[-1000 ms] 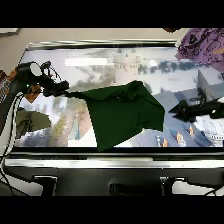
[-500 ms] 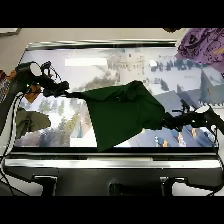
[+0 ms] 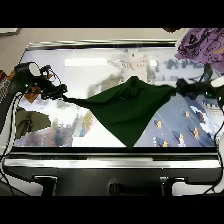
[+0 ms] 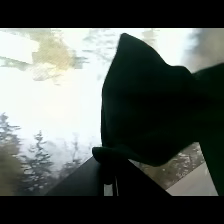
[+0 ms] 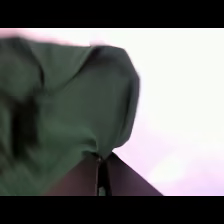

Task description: Fold the clothes and pants, and hang the long-sleeved shirts on hangers.

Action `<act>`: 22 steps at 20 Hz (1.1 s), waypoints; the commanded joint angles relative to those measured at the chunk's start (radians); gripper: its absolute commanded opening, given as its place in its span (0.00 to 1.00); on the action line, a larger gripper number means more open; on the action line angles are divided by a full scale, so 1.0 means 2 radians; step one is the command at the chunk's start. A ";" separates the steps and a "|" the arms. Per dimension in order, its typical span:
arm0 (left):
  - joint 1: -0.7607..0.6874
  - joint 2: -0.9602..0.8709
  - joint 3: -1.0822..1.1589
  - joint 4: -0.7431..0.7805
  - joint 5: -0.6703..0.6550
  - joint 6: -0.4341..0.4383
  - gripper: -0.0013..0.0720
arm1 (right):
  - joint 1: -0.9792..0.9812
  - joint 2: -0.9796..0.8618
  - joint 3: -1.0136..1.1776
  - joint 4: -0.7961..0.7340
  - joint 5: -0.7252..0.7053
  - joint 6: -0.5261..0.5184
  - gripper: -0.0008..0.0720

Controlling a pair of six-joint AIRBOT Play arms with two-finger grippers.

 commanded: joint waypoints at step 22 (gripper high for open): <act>-0.002 0.000 0.000 0.003 -0.009 0.000 0.05 | 0.029 0.225 -0.427 0.098 0.080 -0.063 0.59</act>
